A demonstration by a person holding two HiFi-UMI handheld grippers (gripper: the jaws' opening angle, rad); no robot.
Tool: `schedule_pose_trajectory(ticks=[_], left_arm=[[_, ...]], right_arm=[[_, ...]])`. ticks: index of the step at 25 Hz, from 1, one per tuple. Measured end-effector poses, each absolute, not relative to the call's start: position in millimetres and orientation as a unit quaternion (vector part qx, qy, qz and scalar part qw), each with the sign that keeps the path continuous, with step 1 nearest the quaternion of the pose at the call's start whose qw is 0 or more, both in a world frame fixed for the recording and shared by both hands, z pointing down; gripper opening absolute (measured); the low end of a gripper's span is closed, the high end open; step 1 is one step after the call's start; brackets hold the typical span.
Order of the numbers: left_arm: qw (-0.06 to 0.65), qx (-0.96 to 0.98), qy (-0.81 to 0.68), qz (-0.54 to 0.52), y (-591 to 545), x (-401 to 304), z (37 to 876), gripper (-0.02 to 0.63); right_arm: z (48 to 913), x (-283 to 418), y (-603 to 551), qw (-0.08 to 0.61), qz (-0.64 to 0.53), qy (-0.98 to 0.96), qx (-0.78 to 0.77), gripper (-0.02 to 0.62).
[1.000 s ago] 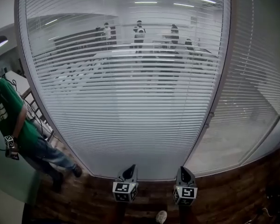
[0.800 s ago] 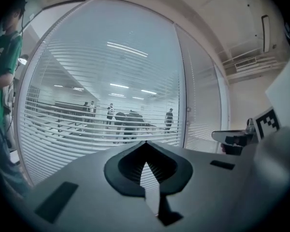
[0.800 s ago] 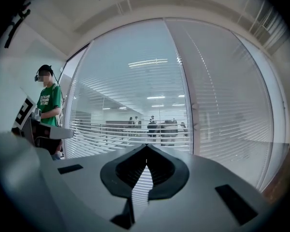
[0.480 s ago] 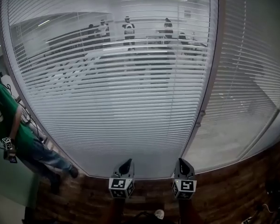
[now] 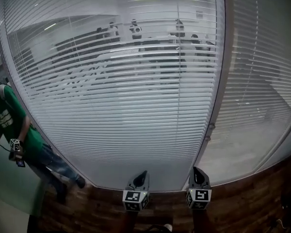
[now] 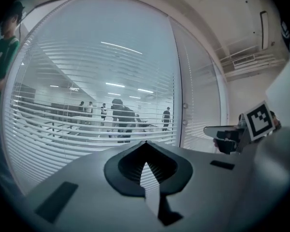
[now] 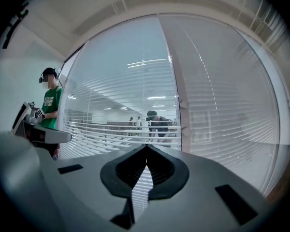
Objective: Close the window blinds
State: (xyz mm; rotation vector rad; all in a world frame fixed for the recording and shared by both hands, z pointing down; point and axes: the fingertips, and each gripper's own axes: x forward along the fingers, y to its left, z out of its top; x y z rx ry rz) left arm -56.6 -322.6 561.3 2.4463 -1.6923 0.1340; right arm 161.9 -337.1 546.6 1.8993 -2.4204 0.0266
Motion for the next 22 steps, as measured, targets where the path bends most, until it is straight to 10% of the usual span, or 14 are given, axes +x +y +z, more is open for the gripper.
schedule_pose_trajectory(ticks=[22], left_arm=[[0.060, 0.822, -0.564, 0.042, -353.8, -68.8, 541.1, -0.005]], right_arm=[[552.6, 154.4, -370.5, 0.047, 0.035, -0.784, 0.618, 0.003]])
